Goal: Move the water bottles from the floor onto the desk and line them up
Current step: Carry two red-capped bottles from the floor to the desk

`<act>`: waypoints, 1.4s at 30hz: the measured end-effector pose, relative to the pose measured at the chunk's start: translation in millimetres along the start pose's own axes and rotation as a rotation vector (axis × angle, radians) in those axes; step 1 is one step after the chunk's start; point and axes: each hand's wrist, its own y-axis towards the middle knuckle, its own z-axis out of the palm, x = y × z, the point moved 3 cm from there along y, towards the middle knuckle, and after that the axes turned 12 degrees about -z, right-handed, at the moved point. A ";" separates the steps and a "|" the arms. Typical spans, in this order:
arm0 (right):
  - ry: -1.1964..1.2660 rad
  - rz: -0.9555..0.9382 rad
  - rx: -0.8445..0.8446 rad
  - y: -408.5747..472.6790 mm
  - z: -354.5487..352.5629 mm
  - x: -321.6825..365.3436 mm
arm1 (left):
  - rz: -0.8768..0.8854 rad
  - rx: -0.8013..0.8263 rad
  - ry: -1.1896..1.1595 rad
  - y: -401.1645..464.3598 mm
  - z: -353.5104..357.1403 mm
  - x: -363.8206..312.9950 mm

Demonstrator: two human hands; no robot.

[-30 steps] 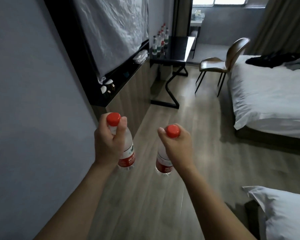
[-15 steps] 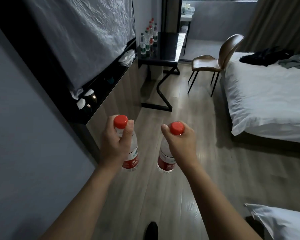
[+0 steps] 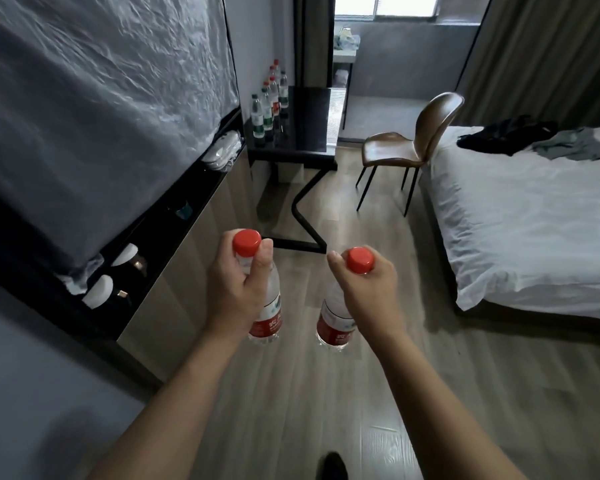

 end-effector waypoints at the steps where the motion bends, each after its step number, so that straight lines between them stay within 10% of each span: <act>1: 0.000 0.007 -0.002 13.3 1.9 -8.4 | -0.004 0.000 0.005 11.5 11.8 3.5; 42: -0.121 0.030 -0.197 603.3 84.8 -261.7 | 0.063 0.134 -0.061 530.2 426.9 105.4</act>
